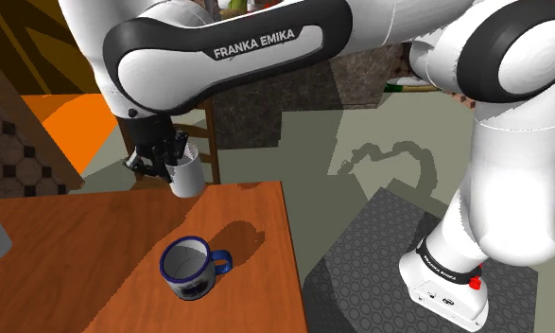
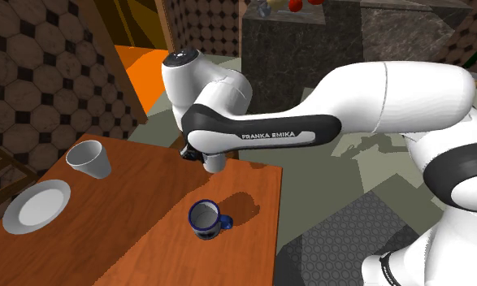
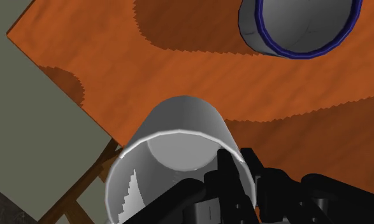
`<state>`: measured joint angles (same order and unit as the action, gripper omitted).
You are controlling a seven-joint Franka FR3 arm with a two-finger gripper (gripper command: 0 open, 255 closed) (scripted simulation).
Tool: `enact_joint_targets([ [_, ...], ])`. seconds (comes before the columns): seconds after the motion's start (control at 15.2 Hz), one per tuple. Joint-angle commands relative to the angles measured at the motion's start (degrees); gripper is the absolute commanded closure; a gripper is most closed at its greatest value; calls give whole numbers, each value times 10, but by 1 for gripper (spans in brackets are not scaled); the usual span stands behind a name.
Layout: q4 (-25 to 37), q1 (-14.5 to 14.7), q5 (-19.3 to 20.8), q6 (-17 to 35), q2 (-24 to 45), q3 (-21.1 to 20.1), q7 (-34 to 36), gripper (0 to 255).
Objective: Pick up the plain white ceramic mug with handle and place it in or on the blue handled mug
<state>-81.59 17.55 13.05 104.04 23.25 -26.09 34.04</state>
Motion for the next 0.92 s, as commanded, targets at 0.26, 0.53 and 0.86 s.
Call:
enact_joint_targets([
  [0.26, 45, 4, -2, -46, -1, -2, -5, 255],
  [0.53, 16, 18, -10, -47, -30, -14, 24, 255],
  [0.86, -20, 46, -20, -49, -67, -34, 76, 255],
])
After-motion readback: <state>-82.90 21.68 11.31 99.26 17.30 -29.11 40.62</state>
